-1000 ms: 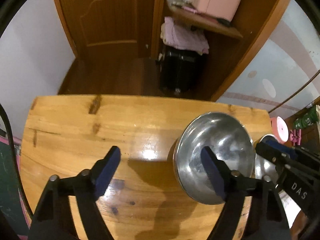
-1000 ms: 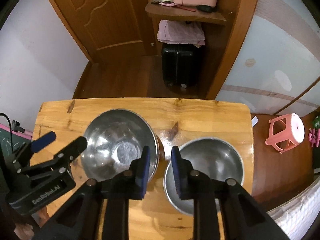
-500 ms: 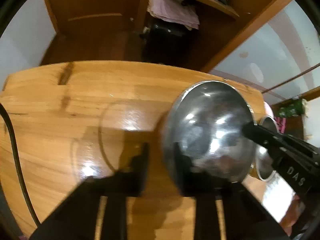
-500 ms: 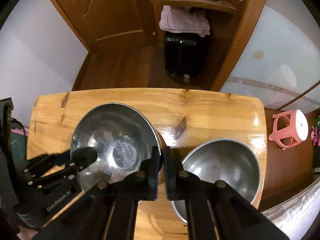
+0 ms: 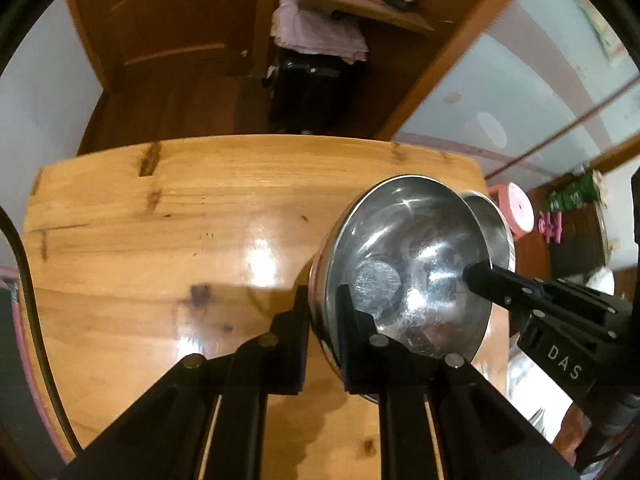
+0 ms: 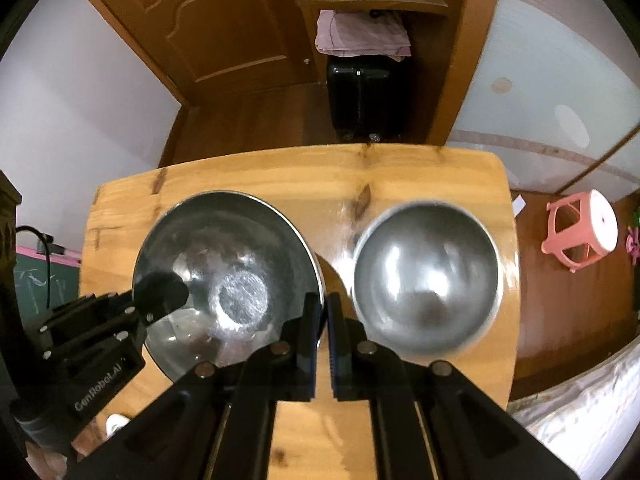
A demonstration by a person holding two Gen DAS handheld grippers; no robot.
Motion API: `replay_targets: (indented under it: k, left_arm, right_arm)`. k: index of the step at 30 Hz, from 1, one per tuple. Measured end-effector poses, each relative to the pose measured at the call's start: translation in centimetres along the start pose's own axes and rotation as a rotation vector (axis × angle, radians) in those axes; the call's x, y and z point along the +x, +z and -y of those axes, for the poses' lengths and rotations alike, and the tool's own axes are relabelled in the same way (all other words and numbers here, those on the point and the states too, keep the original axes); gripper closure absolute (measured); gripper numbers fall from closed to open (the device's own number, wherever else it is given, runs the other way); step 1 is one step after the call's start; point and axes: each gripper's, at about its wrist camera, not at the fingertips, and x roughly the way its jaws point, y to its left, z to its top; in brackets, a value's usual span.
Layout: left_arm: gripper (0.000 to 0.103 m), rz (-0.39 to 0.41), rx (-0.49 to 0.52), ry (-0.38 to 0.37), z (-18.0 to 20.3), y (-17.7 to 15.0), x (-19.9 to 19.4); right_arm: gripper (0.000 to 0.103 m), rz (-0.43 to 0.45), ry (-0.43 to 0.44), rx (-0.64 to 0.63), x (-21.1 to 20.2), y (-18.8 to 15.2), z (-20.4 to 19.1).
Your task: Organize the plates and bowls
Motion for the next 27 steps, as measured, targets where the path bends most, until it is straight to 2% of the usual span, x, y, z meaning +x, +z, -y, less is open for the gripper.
replay_targets:
  k: [6, 13, 17, 22, 27]
  left_arm:
    - [0.092, 0.018, 0.085, -0.020, 2.7, -3.5, -6.1]
    - [0.092, 0.033, 0.175, -0.048, 5.2, -10.7, -13.0]
    - [0.091, 0.024, 0.216, -0.057, 6.3, -15.7, -15.5]
    - [0.090, -0.004, 0.259, -0.057, 7.2, -21.7, -16.5]
    - [0.089, -0.066, 0.261, -0.078, 6.9, -27.3, -15.0]
  right_arm:
    - [0.098, 0.032, 0.015, 0.036, -6.4, -4.8, -0.3]
    - [0.097, 0.103, 0.035, 0.041, -14.6, -12.6, -1.3]
    - [0.097, 0.128, 0.028, 0.022, -17.6, -17.2, -1.7]
    - [0.097, 0.130, 0.015, 0.015, -18.6, -22.7, -1.6]
    - [0.097, 0.108, 0.024, 0.023, -17.5, -27.5, -1.3]
